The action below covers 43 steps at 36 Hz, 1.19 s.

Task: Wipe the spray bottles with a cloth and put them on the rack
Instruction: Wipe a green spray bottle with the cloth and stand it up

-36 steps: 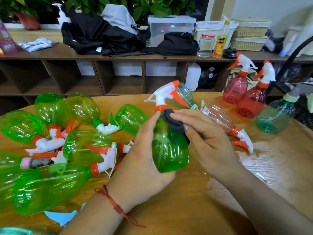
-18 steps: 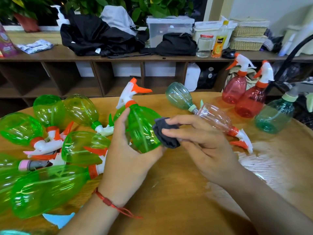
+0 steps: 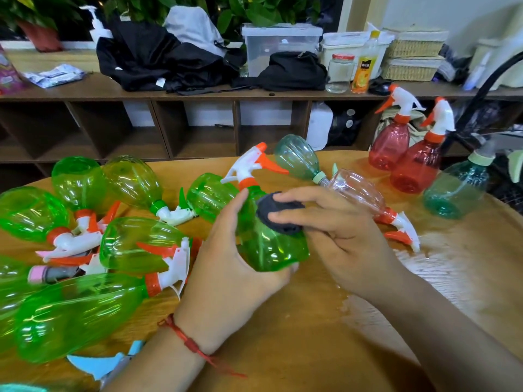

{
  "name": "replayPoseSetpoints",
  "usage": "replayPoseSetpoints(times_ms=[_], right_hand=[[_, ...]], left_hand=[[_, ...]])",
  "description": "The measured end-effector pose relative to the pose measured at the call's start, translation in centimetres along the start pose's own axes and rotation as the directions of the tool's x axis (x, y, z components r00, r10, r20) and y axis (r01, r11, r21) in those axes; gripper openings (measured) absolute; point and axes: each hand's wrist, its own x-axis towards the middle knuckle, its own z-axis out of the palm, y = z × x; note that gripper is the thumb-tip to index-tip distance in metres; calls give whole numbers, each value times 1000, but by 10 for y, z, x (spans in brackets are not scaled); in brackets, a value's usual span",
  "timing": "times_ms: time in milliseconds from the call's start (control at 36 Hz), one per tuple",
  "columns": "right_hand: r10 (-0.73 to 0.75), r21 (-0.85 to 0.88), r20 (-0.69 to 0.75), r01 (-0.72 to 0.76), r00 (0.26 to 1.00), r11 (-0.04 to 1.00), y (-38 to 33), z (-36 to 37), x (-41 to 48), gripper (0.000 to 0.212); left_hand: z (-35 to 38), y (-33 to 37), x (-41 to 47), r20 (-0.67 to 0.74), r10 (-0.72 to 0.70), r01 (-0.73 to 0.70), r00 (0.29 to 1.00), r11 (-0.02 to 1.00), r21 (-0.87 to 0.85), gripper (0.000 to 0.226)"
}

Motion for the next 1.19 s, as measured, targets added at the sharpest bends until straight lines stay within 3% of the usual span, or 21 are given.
replayPoseSetpoints(times_ms=[222, 389, 583, 722, 833, 944, 1083, 1194], right_hand=[[-102, 8, 41, 101, 994, 995, 1, -5, -3, 46], [-131, 39, -20, 131, 991, 991, 0, -5, -3, 46], [151, 376, -119, -96, 981, 922, -1, -2, -1, 44], [314, 666, -59, -197, 948, 720, 2, -2, 5, 52], [310, 632, -50, -211, 949, 746, 6, -2, 4, 46], [288, 487, -62, -223, 956, 844, 7, -1, 2, 38], [214, 337, -35, -190, 976, 922, 6, 4, 1, 35], [131, 252, -34, -118, 991, 960, -1, 2, 1, 37]], left_hand=[[-2, 2, 4, -50, -124, 117, 991, 986, -120, 120], [-1, 9, 1, -73, -91, 78, 993, 982, -172, 116], [-3, 12, -5, -1, 95, -93, 996, 980, -175, 118], [-7, 19, -10, 145, 149, -126, 978, 980, -155, 118], [-13, 15, -4, 204, 159, -164, 966, 986, 6, 120], [-9, 8, 1, 179, 180, -209, 967, 964, 164, 122], [2, 7, -4, 95, 157, -171, 983, 972, 163, 123], [-2, -1, 3, -22, 100, -100, 995, 995, 25, 118]])
